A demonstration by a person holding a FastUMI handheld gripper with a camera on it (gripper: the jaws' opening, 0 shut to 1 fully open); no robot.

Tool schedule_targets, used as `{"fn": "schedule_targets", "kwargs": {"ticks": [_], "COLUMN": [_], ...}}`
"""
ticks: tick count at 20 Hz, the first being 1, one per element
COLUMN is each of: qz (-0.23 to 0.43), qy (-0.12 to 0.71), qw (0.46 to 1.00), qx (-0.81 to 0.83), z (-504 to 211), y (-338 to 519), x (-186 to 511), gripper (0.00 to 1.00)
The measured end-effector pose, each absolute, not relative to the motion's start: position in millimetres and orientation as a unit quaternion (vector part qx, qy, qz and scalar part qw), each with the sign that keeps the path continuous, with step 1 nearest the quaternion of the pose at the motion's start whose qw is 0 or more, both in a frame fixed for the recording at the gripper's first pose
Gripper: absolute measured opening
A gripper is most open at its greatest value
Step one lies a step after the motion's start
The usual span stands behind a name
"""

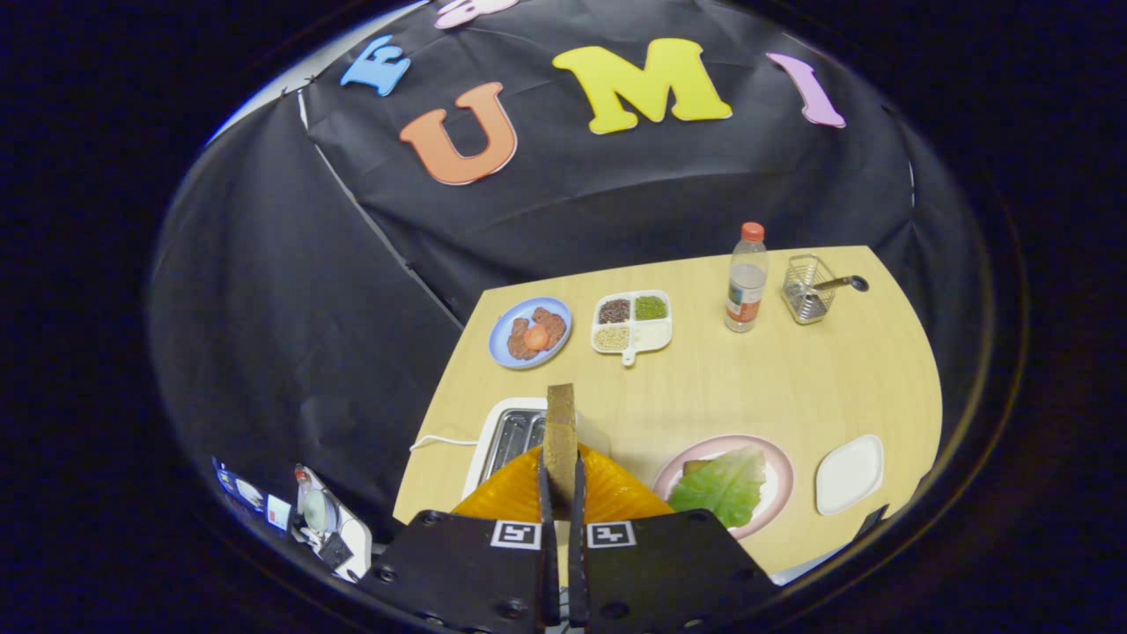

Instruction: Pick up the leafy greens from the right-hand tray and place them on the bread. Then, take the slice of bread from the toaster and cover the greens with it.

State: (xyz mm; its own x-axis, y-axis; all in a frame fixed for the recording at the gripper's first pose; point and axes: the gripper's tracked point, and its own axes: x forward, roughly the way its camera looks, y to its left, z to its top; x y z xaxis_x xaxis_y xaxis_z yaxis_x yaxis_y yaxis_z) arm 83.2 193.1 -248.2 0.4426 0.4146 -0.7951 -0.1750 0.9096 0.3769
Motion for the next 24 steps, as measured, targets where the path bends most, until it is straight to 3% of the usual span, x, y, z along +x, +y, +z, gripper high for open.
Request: {"fn": "schedule_targets", "kwargs": {"ticks": [7,15,24], "qz": [0.133,0.107,0.092], "qy": [0.540,0.583,0.601], "qw": [0.817,0.783,0.780], "qx": [0.153,0.189,0.151], "z": [-318.8,-410.8,-449.4], "y": [116.1,89.8,50.2], "x": [84.7,71.5,57.3], "gripper": [0.04,0.04,0.06]}}
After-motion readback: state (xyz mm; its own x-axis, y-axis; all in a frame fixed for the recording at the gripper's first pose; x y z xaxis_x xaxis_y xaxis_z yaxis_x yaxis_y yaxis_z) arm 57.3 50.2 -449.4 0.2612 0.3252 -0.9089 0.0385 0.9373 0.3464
